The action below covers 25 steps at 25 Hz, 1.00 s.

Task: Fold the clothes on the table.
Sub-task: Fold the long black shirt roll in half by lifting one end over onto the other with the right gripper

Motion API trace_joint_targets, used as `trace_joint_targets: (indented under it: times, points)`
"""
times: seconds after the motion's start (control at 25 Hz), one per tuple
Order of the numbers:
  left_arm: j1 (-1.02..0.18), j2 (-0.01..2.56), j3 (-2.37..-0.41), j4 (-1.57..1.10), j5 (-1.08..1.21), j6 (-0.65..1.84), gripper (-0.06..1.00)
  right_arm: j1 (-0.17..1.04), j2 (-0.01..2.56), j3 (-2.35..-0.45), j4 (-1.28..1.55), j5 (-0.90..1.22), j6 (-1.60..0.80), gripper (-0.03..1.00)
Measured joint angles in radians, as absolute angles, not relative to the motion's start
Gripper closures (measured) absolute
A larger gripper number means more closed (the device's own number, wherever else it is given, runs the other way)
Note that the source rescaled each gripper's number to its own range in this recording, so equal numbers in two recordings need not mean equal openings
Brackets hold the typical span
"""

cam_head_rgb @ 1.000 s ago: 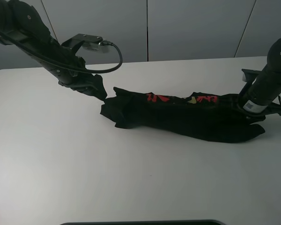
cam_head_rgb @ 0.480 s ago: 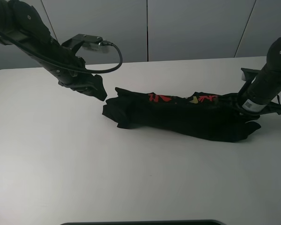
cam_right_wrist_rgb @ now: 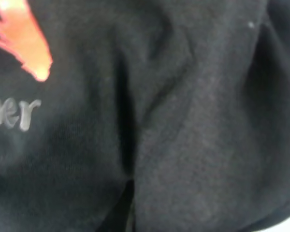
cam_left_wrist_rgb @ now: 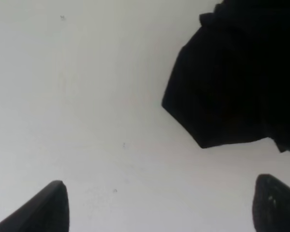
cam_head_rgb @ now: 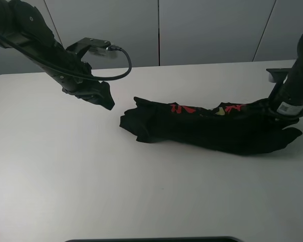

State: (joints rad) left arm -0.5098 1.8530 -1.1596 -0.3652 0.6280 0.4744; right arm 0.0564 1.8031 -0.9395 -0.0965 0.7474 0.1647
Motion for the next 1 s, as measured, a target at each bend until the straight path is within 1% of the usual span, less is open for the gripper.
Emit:
trace_joint_targets:
  times: [0.28, 0.36, 0.48, 0.6, 0.72, 0.84, 1.0]
  points:
    - [-0.51, 1.853, -1.16, -0.363, 0.63, 0.474, -0.03, 0.055, 1.706, -1.09, -0.108, 0.972, 0.119, 0.86]
    - [-0.51, 1.853, -1.16, -0.363, 0.63, 0.474, -0.03, 0.054, 1.704, -1.1, -0.06, 1.015, 0.08, 0.86]
    - [-0.51, 1.853, -1.16, -0.361, 0.63, 0.474, -0.03, 0.055, 1.704, -1.1, 0.083, 1.04, 0.007, 0.86]
    - [-0.51, 1.853, -1.16, -0.361, 0.63, 0.474, -0.03, 0.108, 1.704, -1.1, 0.18, 1.021, -0.028, 0.86]
    - [-0.51, 1.853, -1.16, -0.361, 0.63, 0.474, -0.03, 0.202, 1.704, -1.1, 0.256, 0.976, -0.034, 0.86]
    - [-0.51, 1.853, -1.16, -0.361, 0.63, 0.474, -0.03, 0.279, 1.704, -1.1, 0.34, 0.902, -0.032, 0.86]
    - [-0.51, 1.853, -1.16, -0.361, 0.633, 0.474, -0.03, 0.347, 1.704, -1.1, 0.451, 0.791, -0.02, 0.86]
